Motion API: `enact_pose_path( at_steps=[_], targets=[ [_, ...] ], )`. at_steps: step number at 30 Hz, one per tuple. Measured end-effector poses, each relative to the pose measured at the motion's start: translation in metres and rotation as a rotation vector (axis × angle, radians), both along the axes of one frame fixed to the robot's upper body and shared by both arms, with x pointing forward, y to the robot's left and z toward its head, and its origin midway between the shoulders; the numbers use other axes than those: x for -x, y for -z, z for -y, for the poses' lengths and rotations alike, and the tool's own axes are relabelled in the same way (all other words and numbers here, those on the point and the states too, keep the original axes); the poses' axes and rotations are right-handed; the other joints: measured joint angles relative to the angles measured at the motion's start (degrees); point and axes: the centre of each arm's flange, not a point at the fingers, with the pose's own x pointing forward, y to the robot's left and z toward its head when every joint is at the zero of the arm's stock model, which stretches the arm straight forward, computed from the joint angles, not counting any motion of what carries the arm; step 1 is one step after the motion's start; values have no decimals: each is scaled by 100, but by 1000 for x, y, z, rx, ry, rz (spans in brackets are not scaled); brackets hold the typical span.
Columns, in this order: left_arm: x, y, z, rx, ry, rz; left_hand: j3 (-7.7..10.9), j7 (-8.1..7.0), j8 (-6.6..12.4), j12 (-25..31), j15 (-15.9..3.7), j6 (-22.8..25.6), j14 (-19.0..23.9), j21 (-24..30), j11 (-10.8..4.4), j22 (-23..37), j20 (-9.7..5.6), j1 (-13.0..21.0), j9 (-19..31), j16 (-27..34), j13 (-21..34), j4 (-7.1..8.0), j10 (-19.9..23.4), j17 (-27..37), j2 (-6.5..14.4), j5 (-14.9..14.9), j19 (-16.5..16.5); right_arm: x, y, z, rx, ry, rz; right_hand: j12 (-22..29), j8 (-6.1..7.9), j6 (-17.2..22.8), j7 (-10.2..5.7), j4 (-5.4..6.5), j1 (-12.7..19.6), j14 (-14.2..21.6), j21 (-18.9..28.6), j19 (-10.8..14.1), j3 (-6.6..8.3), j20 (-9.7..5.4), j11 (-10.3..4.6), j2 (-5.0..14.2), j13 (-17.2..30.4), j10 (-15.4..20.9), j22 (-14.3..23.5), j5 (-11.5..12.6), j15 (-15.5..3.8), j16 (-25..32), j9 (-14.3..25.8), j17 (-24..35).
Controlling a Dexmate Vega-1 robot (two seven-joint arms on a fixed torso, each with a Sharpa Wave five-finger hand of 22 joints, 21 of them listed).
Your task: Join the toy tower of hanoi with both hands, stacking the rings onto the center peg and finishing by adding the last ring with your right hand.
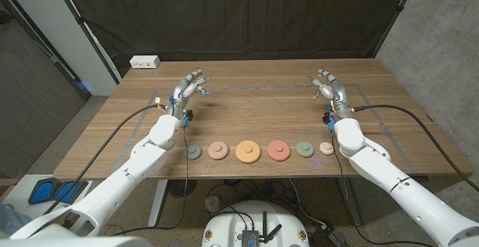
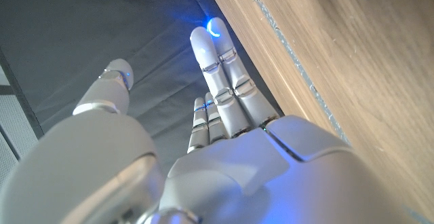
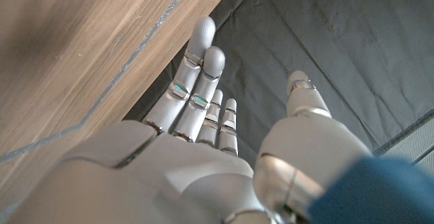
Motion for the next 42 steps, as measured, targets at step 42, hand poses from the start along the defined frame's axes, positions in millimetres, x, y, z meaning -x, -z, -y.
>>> enact_pose_path(
  at_steps=[42],
  targets=[
    [27, -14, 37, -245, -307, 99, -301, -142, 0, 64, 61, 203, -168, 99, -133, -9, 83, 158, 27, 155, 150, 64, 154, -211, 8, 0, -247, 23, -7, 6, 419, 357, 64, -40, 89, 99, 7, 103, 361, -167, 64, -214, -104, 72, -61, 31, 133, -44, -209, 0, 66, 39, 106, -389]
  ],
)
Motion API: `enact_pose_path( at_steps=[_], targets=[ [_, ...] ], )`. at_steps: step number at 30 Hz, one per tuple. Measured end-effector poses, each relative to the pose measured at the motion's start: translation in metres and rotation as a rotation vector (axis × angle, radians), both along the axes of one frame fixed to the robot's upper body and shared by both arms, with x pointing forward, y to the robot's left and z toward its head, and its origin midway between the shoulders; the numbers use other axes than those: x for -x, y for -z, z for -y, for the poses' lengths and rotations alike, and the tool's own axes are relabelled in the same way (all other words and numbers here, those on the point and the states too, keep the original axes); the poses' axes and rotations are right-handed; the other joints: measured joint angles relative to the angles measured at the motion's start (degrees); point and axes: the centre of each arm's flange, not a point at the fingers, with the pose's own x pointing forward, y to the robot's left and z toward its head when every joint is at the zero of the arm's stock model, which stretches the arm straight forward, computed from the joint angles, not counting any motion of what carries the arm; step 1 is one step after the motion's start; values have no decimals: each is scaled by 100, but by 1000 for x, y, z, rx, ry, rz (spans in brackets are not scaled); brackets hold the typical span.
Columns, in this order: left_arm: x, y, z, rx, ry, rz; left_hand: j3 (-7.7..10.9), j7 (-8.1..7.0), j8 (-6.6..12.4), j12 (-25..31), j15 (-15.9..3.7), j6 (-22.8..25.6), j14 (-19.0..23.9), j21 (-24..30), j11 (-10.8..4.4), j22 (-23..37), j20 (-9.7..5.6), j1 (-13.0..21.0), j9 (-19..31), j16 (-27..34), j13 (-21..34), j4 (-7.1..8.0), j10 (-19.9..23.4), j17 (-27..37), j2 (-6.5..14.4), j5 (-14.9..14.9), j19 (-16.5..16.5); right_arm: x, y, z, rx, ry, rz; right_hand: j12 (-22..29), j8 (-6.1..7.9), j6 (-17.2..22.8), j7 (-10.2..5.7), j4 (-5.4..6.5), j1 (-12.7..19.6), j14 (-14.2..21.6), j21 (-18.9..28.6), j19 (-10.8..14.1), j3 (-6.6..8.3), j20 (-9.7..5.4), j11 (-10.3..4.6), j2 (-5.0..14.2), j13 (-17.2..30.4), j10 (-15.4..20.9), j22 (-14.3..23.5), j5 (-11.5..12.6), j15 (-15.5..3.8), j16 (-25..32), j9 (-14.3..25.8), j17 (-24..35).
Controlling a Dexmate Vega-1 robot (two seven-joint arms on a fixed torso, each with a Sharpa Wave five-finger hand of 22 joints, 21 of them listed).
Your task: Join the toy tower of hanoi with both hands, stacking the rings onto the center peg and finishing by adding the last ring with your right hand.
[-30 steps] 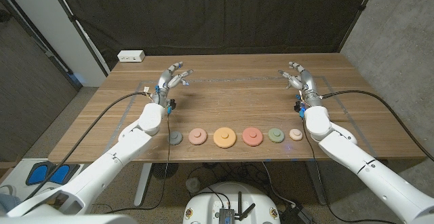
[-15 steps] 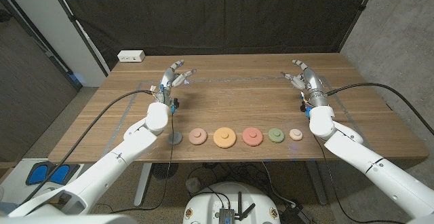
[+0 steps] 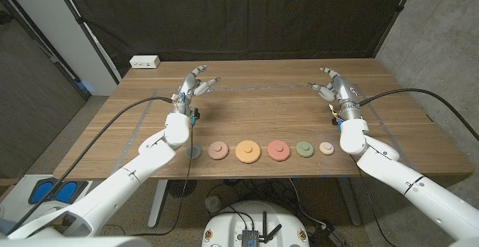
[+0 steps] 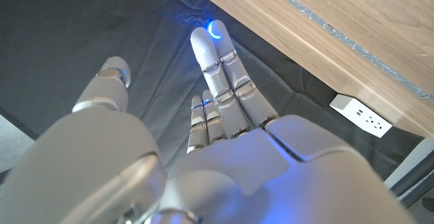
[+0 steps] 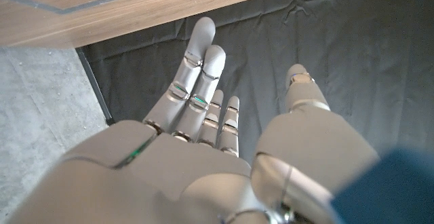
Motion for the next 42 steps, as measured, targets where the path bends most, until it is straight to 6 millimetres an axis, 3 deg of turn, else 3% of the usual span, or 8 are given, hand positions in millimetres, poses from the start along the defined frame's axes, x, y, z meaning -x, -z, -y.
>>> enact_pose_path(
  at_steps=[12, 14, 25, 42],
  targets=[
    [8, 2, 5, -119, -92, -4, -15, -15, 0, 0, 21, 76, -82, 22, -22, 0, -13, 112, 0, 35, 13, -16, 40, -28, 113, 0, -31, 14, -2, -12, 91, 66, -39, -55, -90, -194, 69, -24, 129, -123, 45, -127, -24, 44, -19, 36, 27, -143, -54, 0, 20, 47, -1, -83],
    [9, 3, 5, -136, -101, -9, -15, -15, 0, 0, 21, 76, -82, 22, -22, 0, -13, 136, 0, 56, 36, -16, 40, -28, 136, 0, -31, 16, -2, -14, 105, 72, -50, -55, -112, -213, 88, -24, 199, -169, 45, -164, -24, 41, -40, -31, 27, -164, -58, 0, 28, 47, -1, -105],
    [16, -2, 4, -250, -159, -48, -15, -15, 0, 0, 21, 76, -123, 86, -22, 1, 8, 309, 16, 121, 35, -16, 40, -27, 157, 44, -71, 26, -4, -23, 175, 113, -150, -55, -112, -214, 88, -24, 258, -223, 88, -240, -23, 76, -50, 31, 80, -173, -84, 0, 36, 48, 28, -145],
    [25, -14, 5, -414, -227, -156, -39, -15, 0, -1, 31, 76, -153, 116, -21, 1, 39, 362, 26, 162, 61, -40, 39, -56, 166, 43, -102, 29, -11, -32, 242, 128, -288, -54, -112, -336, 231, 7, 325, -303, 231, -299, -103, 100, -70, 98, 156, -234, -137, 0, 78, 227, 53, -189]
  ],
)
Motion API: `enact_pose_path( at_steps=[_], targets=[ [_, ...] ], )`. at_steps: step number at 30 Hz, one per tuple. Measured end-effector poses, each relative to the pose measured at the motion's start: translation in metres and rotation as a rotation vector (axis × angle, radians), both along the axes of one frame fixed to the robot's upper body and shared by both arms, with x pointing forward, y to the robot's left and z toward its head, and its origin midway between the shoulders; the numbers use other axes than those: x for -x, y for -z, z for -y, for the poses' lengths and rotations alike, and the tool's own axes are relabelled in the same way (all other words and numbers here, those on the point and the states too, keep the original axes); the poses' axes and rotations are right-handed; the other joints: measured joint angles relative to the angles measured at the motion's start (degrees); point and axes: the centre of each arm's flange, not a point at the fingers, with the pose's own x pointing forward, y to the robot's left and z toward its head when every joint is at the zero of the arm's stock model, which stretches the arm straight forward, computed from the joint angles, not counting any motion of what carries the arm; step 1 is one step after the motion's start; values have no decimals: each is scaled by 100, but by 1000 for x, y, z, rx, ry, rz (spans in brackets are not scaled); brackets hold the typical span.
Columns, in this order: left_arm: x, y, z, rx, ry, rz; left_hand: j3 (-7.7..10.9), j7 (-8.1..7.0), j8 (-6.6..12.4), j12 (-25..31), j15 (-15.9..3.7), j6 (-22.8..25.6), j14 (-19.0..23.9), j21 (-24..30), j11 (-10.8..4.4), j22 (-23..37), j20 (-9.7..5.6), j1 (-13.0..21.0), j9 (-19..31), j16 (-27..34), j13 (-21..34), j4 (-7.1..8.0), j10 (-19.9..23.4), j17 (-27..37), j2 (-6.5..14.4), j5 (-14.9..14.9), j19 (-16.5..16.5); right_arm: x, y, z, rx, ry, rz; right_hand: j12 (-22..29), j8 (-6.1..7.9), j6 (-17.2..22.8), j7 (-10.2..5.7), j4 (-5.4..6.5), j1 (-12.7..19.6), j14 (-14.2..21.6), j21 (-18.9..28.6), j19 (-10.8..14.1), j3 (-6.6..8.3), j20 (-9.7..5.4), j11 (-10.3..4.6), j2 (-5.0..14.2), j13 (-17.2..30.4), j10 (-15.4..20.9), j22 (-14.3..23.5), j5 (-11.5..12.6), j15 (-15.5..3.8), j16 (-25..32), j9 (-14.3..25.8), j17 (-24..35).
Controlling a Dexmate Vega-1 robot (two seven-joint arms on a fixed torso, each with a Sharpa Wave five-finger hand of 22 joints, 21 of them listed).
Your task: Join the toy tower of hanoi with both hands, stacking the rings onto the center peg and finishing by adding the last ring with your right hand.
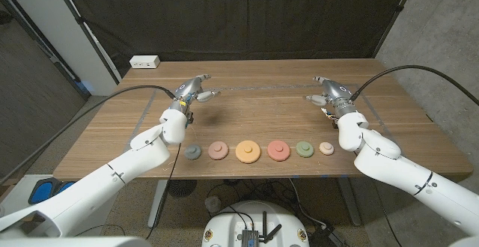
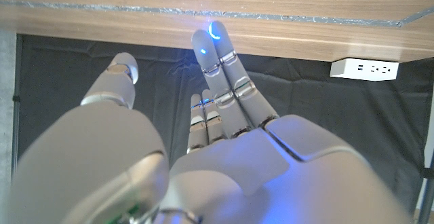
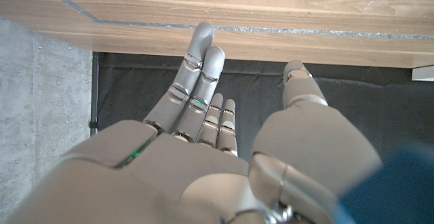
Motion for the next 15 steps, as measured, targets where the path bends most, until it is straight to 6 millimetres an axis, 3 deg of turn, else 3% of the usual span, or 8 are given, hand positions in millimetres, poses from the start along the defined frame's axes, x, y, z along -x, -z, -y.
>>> enact_pose_path(
  at_steps=[8, 15],
  targets=[
    [1, -5, 3, -48, -19, -48, 0, 0, 0, 0, 0, 0, 0, 29, 22, 0, 0, 52, 0, 22, 27, 0, -22, -10, 52, 0, 0, -1, -2, -1, 17, 14, -59, 0, 41, 88, -19, 24, 44, 23, 85, 77, -24, -39, 0, 44, 31, 0, 44, 0, -23, 90, 0, 26],
    [5, -14, 11, -65, -2, -29, -48, 41, 0, 0, 0, 41, 1, 74, 20, 0, 0, 113, -1, 73, 26, 15, 21, -24, 53, 0, 1, -5, 8, 10, 3, 68, -142, 28, 47, 106, -1, 24, 44, 34, 124, 77, -24, -39, 22, 44, 53, 23, 27, 0, -11, 113, -1, 18]
  ],
)
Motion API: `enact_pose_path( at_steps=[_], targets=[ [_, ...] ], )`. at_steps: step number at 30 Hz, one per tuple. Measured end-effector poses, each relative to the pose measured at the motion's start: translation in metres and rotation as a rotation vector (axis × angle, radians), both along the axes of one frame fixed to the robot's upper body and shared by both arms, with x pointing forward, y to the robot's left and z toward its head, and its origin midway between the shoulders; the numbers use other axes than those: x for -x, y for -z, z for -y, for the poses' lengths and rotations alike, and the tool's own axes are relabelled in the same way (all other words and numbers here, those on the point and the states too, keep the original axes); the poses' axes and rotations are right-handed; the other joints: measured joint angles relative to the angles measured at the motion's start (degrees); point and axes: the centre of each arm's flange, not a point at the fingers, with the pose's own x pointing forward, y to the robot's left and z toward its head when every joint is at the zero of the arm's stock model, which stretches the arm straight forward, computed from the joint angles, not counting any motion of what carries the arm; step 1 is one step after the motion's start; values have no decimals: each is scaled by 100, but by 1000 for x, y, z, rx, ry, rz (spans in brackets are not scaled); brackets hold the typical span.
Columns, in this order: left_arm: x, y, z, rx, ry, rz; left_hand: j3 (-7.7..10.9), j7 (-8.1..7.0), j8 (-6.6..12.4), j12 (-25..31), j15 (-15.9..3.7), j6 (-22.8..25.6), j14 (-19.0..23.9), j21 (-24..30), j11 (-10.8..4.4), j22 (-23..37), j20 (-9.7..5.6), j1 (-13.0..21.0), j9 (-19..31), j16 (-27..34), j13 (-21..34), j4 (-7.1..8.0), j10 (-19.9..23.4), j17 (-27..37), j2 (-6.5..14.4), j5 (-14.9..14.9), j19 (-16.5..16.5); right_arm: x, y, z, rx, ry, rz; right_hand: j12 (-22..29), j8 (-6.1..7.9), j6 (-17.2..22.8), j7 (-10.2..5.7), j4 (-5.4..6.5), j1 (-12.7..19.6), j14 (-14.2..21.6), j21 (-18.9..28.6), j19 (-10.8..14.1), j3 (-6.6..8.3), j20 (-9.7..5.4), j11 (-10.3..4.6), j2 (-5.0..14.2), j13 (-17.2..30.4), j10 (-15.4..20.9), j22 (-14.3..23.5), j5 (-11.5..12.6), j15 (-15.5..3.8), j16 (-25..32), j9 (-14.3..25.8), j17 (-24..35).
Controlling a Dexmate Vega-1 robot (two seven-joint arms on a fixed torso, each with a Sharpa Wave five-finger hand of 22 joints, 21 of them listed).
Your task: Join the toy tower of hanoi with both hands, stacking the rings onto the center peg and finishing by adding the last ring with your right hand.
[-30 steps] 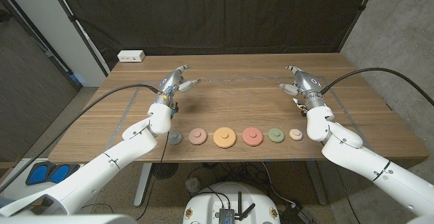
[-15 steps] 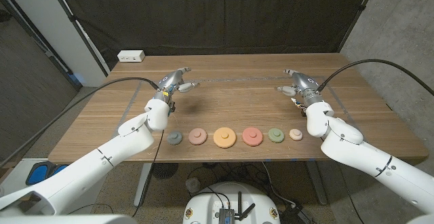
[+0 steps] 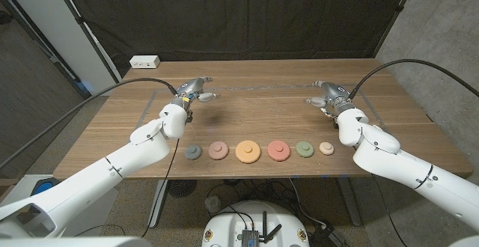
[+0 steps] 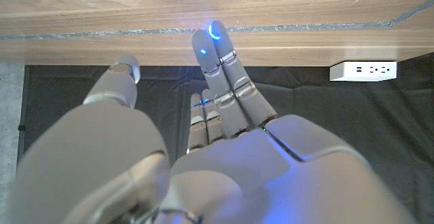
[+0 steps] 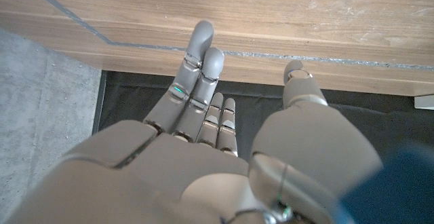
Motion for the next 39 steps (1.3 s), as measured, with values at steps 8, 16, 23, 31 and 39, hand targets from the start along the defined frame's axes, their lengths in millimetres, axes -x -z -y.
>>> enact_pose_path(
  at_steps=[8, 16, 23, 31, 39],
  targets=[
    [-5, 2, -3, -42, -50, -85, -7, 0, 0, 0, 0, 0, 0, 44, 0, 0, 0, 52, 0, 76, 27, -7, 0, -17, 7, 39, 0, -1, -13, -14, 24, 5, -26, 0, 0, -44, 0, -1, 0, 0, 25, 0, -48, 0, 0, 0, 3, 0, -27, 0, 0, 0, 0, -52],
    [-5, 0, -3, -61, -60, -103, -7, 0, 0, 0, 0, 0, 0, 44, -21, 0, 0, 122, -1, 98, 39, -7, 22, -27, 31, 61, 0, -4, -15, -14, 25, 14, -51, 0, 0, -43, 0, 22, 23, -1, 67, -1, -71, 0, 0, 23, 30, 0, -40, 0, 0, 62, -1, -70],
    [-5, 0, -3, -68, -62, -108, -22, 18, 0, 0, 0, 43, 0, 87, -1, 15, 0, 181, -1, 142, 53, -23, 62, -29, 90, 60, 1, -5, -14, -16, 27, 8, -60, 0, 0, -22, -22, 11, 23, 1, 110, -1, -82, 0, -21, 23, 56, 64, -53, 0, 1, 89, 23, -81],
    [-5, 0, -3, -71, -59, -107, -22, 32, 0, 0, 0, 91, 1, 133, -17, 15, 0, 233, -1, 187, 75, -23, 107, -54, 83, 82, 1, -3, -11, -15, 33, -5, -63, 0, 0, -21, -22, 16, 24, 60, 132, -1, -110, 0, -12, 24, 57, 73, -81, 0, -21, 107, 27, -108],
    [-8, 2, -4, -66, -52, -108, -62, 32, 0, 0, 0, 91, 1, 177, -21, 15, 1, 286, -2, 187, 80, -15, 144, -75, 91, 82, 1, -1, -7, -15, 31, -15, -67, 0, 25, 20, -63, 16, 68, 60, 174, -1, -110, 0, 20, 68, 82, 104, -107, 40, -21, 150, 26, -133]
  ],
)
